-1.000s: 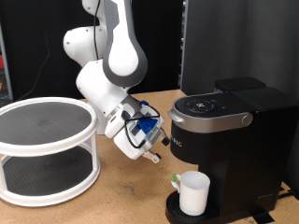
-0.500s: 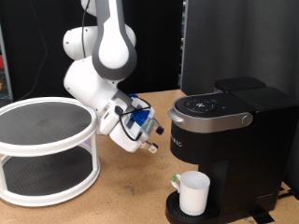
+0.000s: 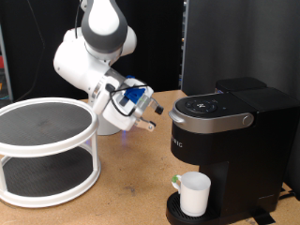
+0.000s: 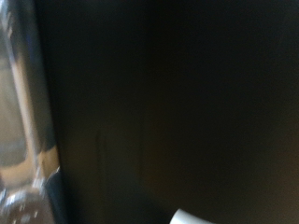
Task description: Make a cup of coffee with the keurig machine
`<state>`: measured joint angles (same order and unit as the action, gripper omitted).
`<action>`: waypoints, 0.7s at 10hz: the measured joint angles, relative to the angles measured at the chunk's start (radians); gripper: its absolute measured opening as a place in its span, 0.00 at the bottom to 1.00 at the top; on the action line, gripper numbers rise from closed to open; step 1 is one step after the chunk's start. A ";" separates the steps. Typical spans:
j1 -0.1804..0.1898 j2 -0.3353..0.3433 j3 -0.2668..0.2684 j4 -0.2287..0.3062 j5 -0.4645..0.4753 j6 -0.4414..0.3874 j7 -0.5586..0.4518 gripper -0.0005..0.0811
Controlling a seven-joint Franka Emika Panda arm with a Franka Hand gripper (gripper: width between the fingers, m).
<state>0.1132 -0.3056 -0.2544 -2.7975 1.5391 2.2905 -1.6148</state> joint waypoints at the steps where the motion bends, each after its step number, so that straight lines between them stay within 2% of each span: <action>1: -0.002 -0.038 0.000 0.003 -0.009 0.000 0.034 0.99; 4: -0.017 -0.146 -0.001 0.017 -0.072 -0.008 0.151 0.99; 7: -0.045 -0.249 -0.010 0.033 -0.160 -0.058 0.285 0.99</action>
<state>0.0682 -0.5541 -0.2648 -2.7650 1.3795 2.2322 -1.3299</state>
